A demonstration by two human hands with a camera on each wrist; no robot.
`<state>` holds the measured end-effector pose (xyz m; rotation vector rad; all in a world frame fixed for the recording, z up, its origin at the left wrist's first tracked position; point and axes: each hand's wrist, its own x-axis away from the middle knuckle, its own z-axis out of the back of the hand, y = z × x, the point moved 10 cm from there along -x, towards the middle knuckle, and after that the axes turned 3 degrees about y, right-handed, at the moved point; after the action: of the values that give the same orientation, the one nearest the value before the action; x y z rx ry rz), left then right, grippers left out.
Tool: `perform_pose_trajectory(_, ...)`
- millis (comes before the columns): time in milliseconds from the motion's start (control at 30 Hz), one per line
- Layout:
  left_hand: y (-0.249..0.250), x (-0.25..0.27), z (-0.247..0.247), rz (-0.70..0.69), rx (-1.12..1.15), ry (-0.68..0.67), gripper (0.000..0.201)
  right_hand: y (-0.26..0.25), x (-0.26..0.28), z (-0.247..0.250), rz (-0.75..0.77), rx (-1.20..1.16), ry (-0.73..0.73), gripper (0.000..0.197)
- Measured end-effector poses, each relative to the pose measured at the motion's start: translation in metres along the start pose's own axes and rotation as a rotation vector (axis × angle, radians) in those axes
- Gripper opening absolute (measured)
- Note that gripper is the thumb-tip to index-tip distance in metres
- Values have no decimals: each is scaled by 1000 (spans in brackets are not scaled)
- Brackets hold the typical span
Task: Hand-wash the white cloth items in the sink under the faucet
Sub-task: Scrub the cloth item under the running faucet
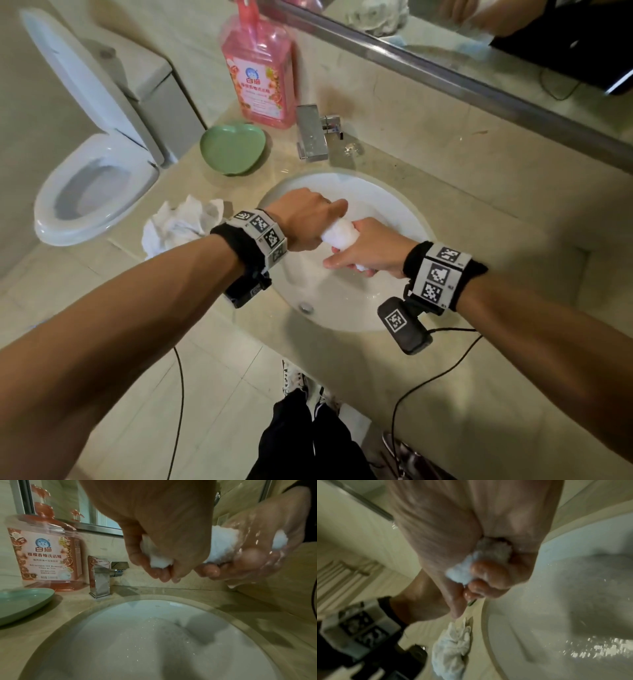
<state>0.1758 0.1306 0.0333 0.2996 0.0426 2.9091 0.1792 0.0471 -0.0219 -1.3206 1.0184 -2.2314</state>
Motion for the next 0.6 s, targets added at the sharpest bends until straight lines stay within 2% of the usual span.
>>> perform_pose_trajectory(133,-5,4,-23,152,185,-99,34,-9,-6,9,105,447,166,34)
perform_pose_trajectory(233,-3,6,-44,241,331,-165,28,-12,-12,6,181,727,218,28)
perform_pose_trajectory(433,2,10,-80,347,425,-337,30,-8,-18,-6,275,975,235,16)
perform_pose_trajectory(600,2,11,-84,360,521,-394,13,-14,-19,-4,320,1038,303,22)
